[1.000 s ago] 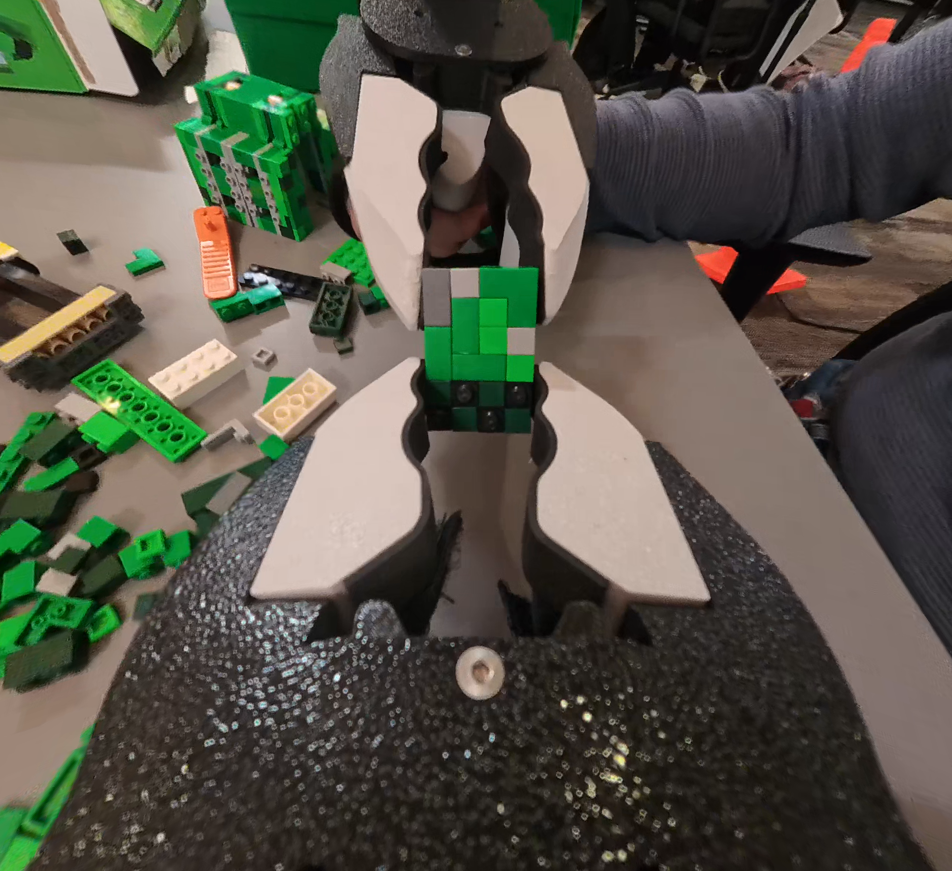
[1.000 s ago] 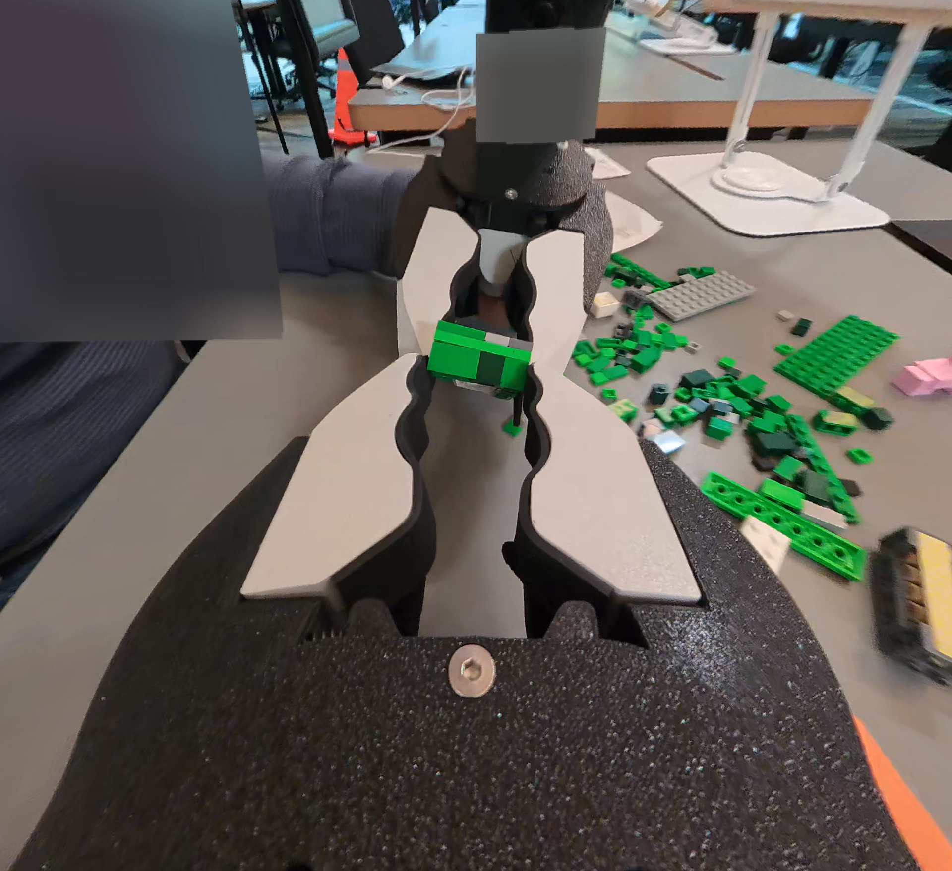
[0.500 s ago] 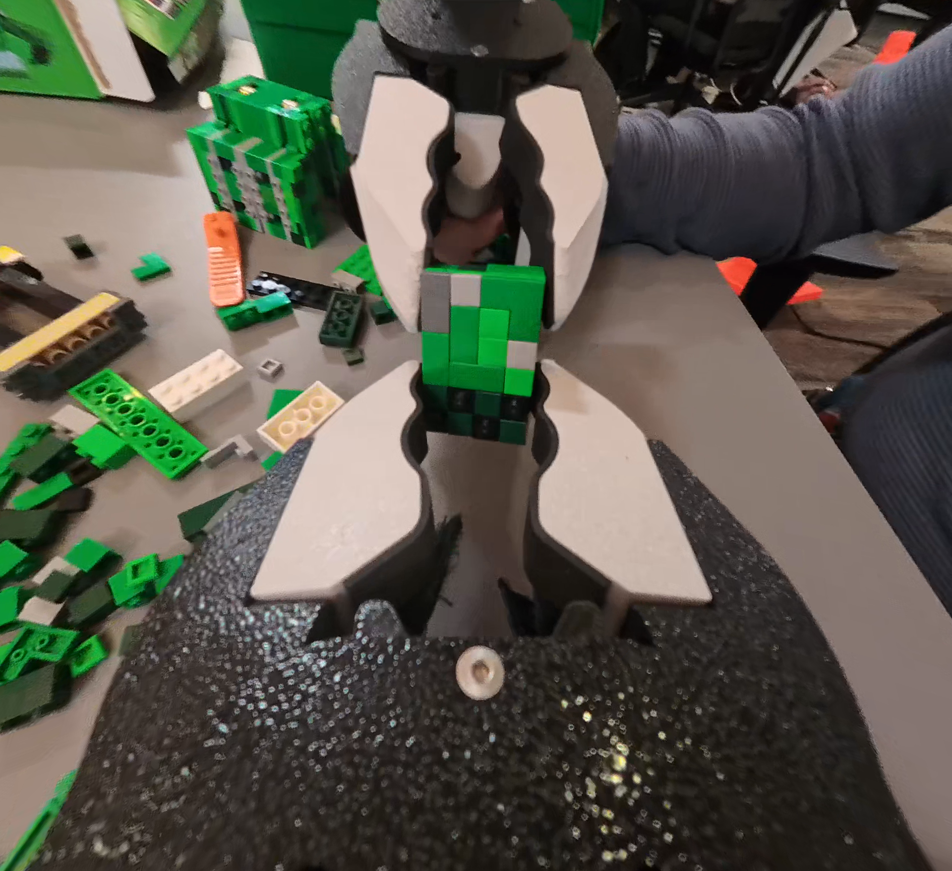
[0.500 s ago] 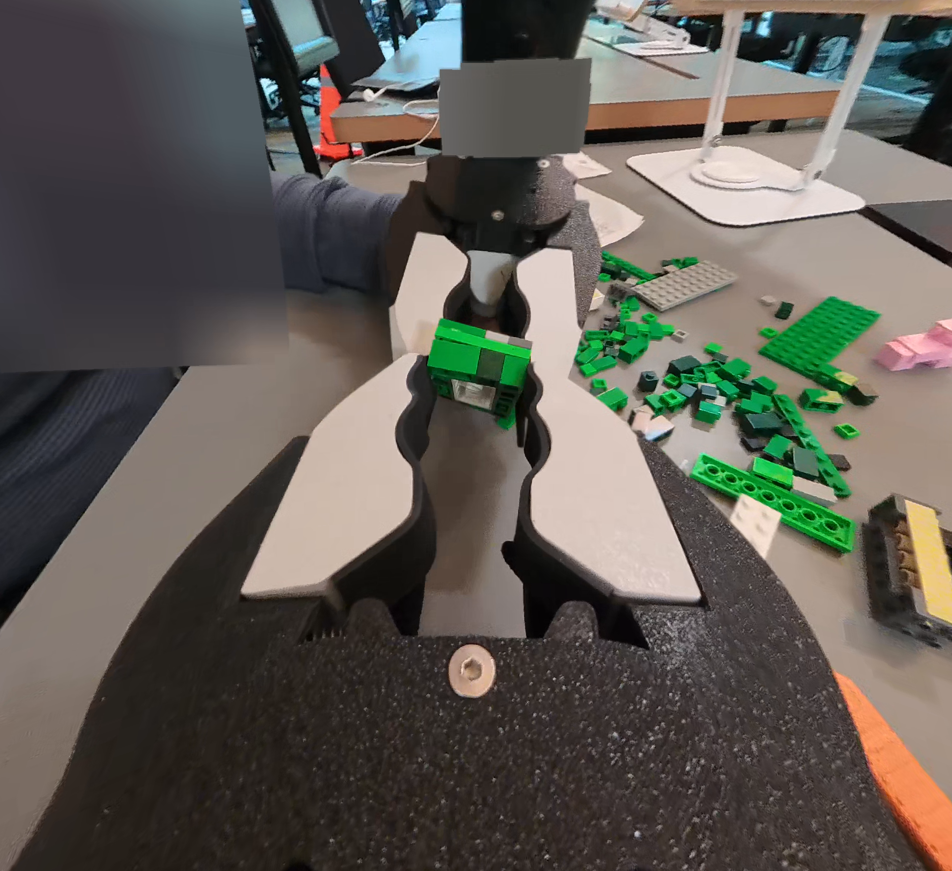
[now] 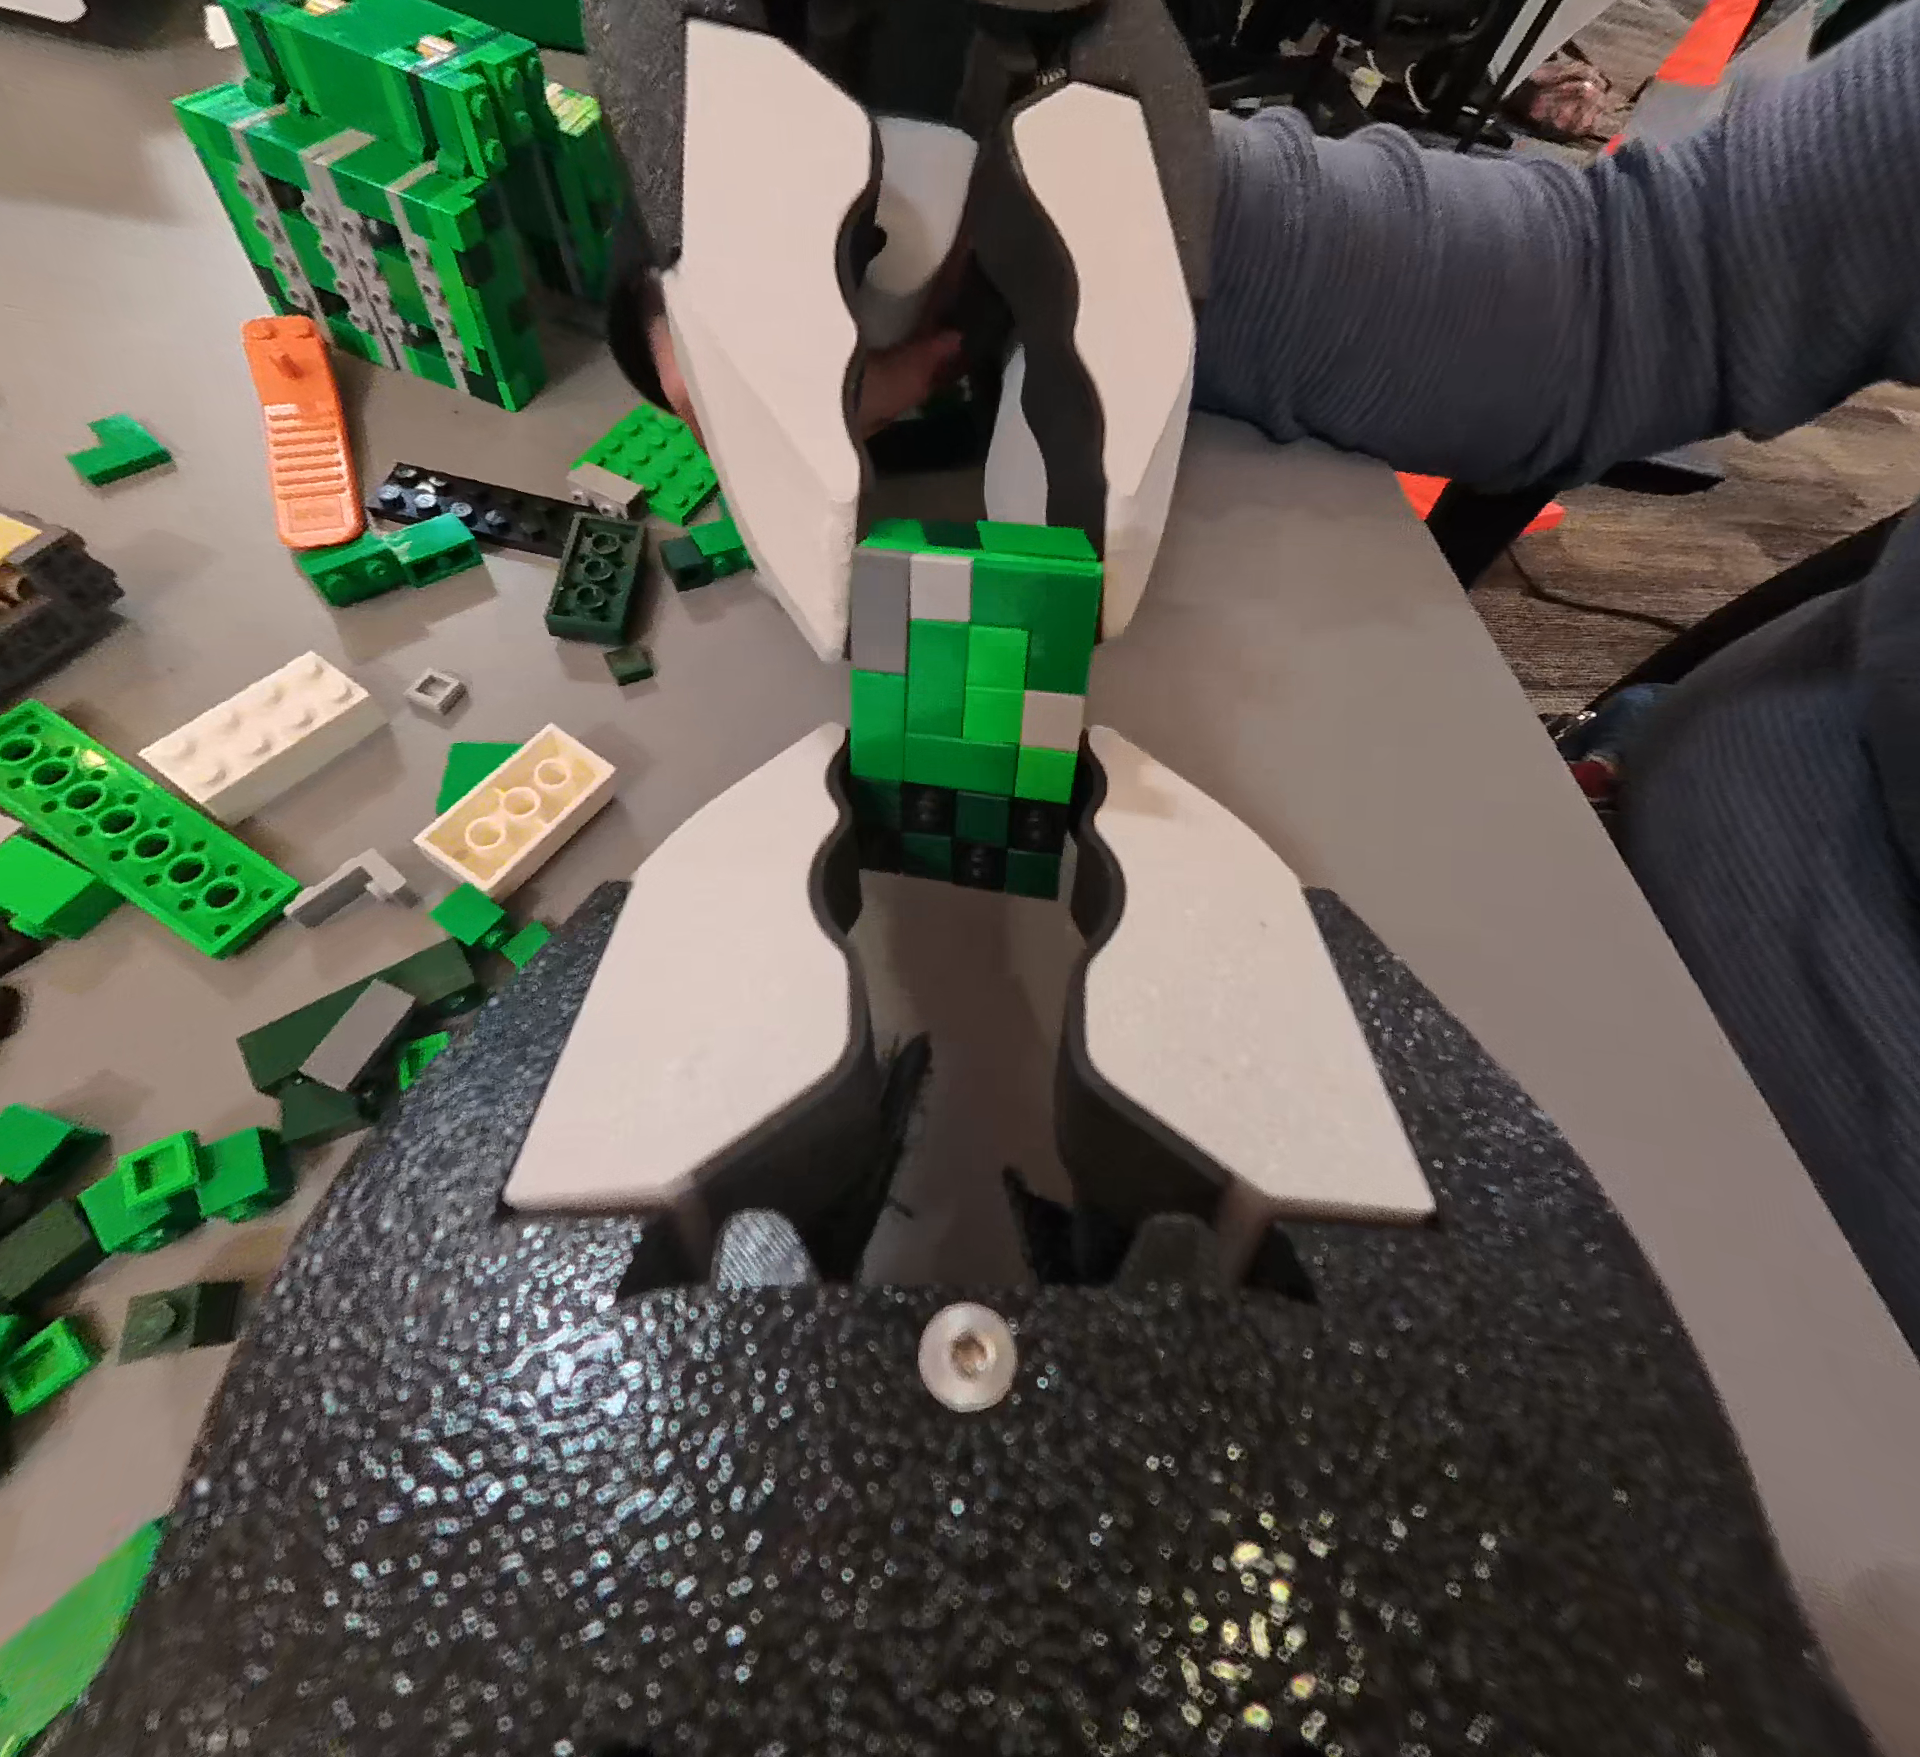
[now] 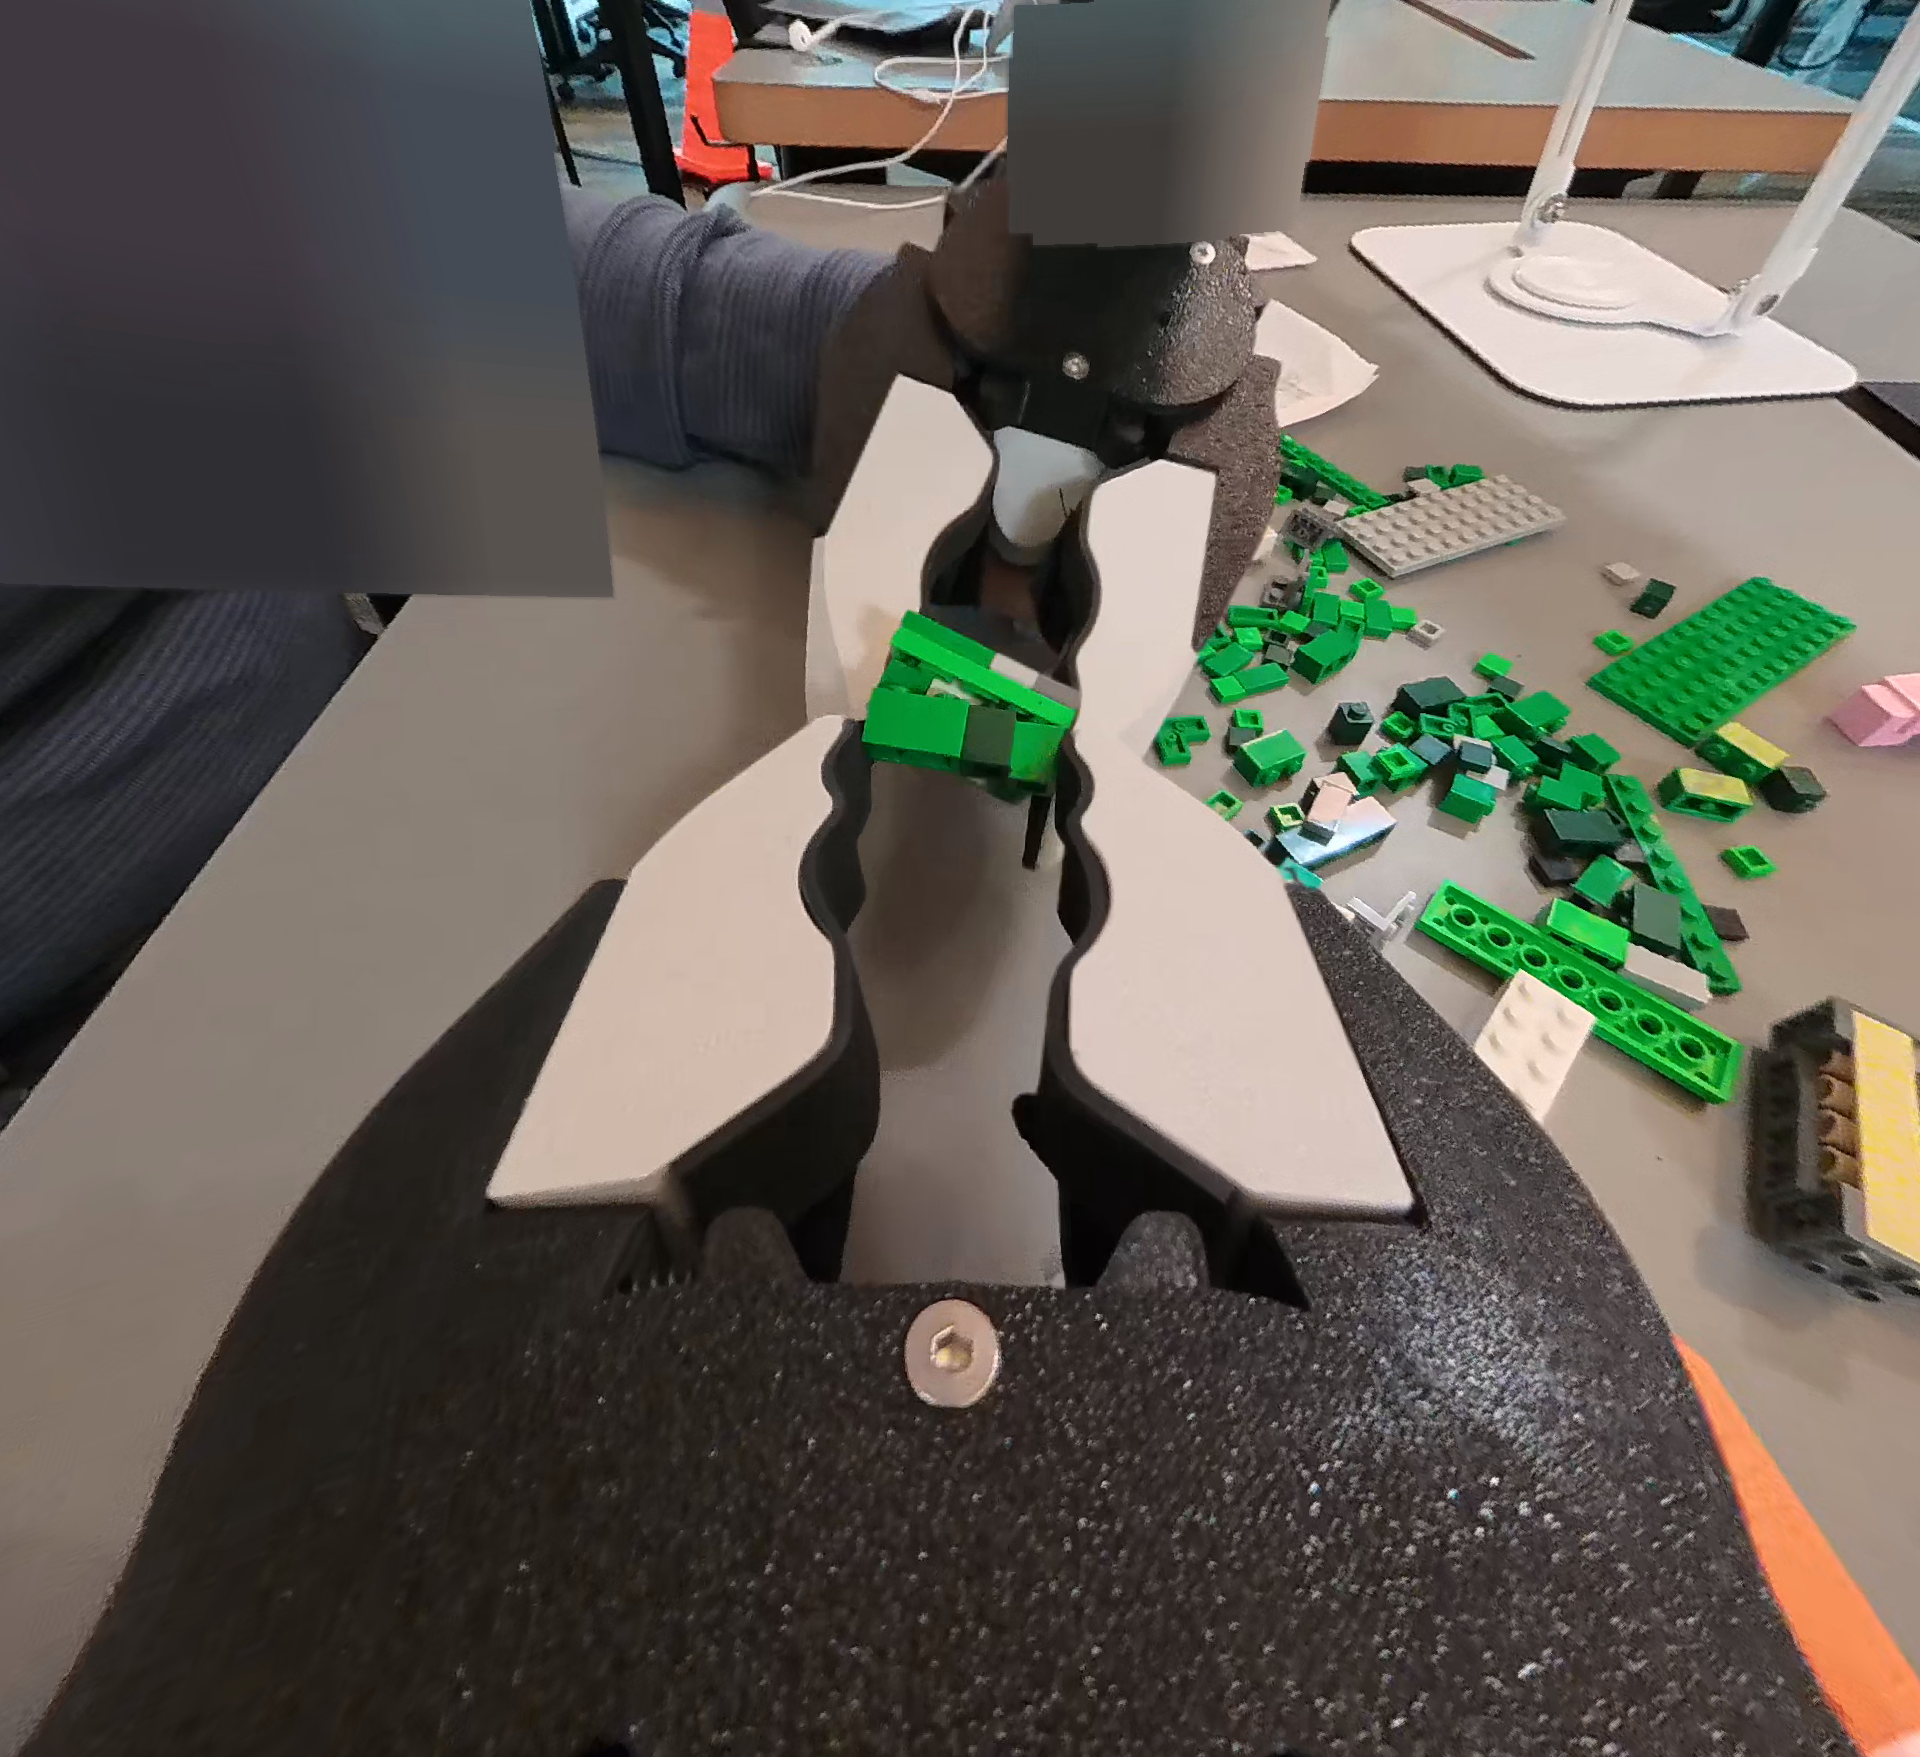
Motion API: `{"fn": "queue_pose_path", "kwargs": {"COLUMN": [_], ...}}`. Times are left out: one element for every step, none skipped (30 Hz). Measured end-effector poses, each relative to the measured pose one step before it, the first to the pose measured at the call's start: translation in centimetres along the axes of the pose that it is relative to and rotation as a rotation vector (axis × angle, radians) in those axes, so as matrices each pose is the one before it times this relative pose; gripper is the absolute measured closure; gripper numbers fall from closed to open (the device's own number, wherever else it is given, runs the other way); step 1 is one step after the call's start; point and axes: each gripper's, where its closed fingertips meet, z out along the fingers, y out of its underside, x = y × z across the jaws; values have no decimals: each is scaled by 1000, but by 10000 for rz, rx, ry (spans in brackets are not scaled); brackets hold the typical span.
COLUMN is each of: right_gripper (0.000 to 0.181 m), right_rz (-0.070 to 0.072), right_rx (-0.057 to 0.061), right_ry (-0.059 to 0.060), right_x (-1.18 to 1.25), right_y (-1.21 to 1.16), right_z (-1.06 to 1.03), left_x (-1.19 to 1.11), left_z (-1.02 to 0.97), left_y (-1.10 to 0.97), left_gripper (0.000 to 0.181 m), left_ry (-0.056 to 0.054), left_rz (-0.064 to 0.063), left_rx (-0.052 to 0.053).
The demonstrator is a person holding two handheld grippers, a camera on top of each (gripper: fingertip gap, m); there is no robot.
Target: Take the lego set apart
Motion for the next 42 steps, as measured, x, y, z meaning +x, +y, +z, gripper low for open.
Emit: {"fn": "queue_pose_path", "kwargs": {"right_gripper": [148, 148, 148, 148, 148, 148, 148, 148, 148, 148, 148, 148, 147, 147, 144, 141, 139, 137, 136, 136, 136, 136, 137, 138, 139, 139, 140, 140, 140, 138, 137, 139, 139, 139, 140, 139, 137, 135, 134, 132, 131, 132], "right_rz": [-72, -56, -14, 18, 4, -42, -69, -51, -4, 33, 57, 63, 57, 61, 76, 88, 74, 48, 20, -35, -115, -152, -111, -74, -76, -73, -3, 143, 233, 132, -116, -289, -230, 44, 420, 686, 783, 730, 535, 308, 100, -47], "right_rx": [-118, -140, -208, -311, -426, -475, -421, -360, -305, -258, -227, -190, -125, -46, 30, 87, 139, 189, 205, 208, 255, 320, 359, 380, 389, 375, 370, 400, 436, 430, 353, 211, 96, 84, 117, 175, 224, 178, 88, -29, -122, -145], "right_ry": [135, 156, 139, 143, 222, 260, 214, 134, 63, 35, 14, -32, -51, -34, -15, 1, 16, 41, 64, 100, 157, 146, 89, 92, 150, 159, 127, 63, -19, 16, 155, 253, 289, 213, 95, -60, -173, -179, -146, 5, 177, 173], "right_x": [109, 100, 80, 105, 212, 276, 221, 122, 41, 16, -2, -60, -92, -39, -8, 43, 60, 78, 96, 113, 140, 76, -14, 6, 101, 103, 88, 72, 10, 26, 97, 125, 181, 194, 207, 126, 30, 17, -1, 124, 273, 193], "right_y": [80, 85, 195, 354, 522, 610, 526, 452, 360, 280, 241, 194, 136, 39, -51, -137, -207, -282, -305, -347, -459, -609, -711, -783, -794, -755, -709, -713, -750, -739, -646, -467, -331, -279, -259, -248, -251, -141, -17, 142, 254, 250], "right_z": [-191, -171, -129, -78, 7, 116, 207, 252, 268, 242, 198, 160, 114, 64, 10, -63, -127, -188, -202, -213, -238, -217, -206, -170, -145, -108, -102, -82, -59, -59, -80, -95, -64, 39, 131, 209, 240, 239, 208, 173, 147, 139], "left_x": [-81, -141, -147, -156, -166, -78, -43, -5, -70, -73, -5, 16, -34, -25, -26, -17, 25, 63, 36, 40, 112, 146, 175, 286, 433, 438, 376, 422, 466, 605, 547, 201, -68, -282, -334, -374, -535, -514, -255, -156, -183, -141], "left_z": [-53, -100, -131, -145, -158, -139, -121, -94, -79, -56, -34, -46, -47, -61, -55, -52, -54, -59, -67, -74, -76, -93, -109, -119, -151, -160, -174, -197, -203, -218, -179, -147, -111, -44, 26, 79, 76, 62, 48, 20, -6, 5], "left_y": [20, 39, 69, 44, -68, -133, -118, -73, -25, -31, -19, -54, -76, -80, -77, -79, -83, -80, -74, -121, -159, -213, -333, -378, -433, -442, -413, -433, -478, -442, -307, -208, -106, -62, -10, 16, -59, -138, -152, -243, -266, -109], "left_gripper": [143, 143, 143, 143, 143, 143, 143, 143, 143, 143, 143, 143, 143, 143, 143, 143, 143, 143, 143, 143, 143, 143, 143, 143, 143, 143, 143, 143, 143, 143, 143, 144, 144, 144, 144, 144, 143, 143, 143, 143, 143, 143], "left_ry": [-29, -56, -22, -9, -13, 42, 41, 39, -41, -67, -27, -8, -24, -4, -6, 9, 34, 58, 46, 59, 129, 164, 201, 297, 415, 446, 431, 458, 473, 561, 536, 278, 47, -185, -326, -432, -595, -605, -423, -344, -311, -243], "left_rz": [-80, -136, -187, -228, -205, -173, -131, -78, -40, -2, 36, 31, 3, -20, -27, -23, -13, -12, -27, -59, -121, -184, -217, -256, -277, -325, -368, -334, -302, -318, -365, -278, -150, 44, 284, 469, 586, 668, 654, 565, 460, 369], "left_rx": [-5, -6, -10, 3, 91, 129, 119, 82, 47, 39, 44, 59, 75, 73, 76, 74, 72, 73, 72, 96, 118, 158, 239, 278, 331, 360, 328, 350, 377, 352, 257, 194, 109, 47, -22, -59, -22, 55, 85, 139, 160, 48]}}
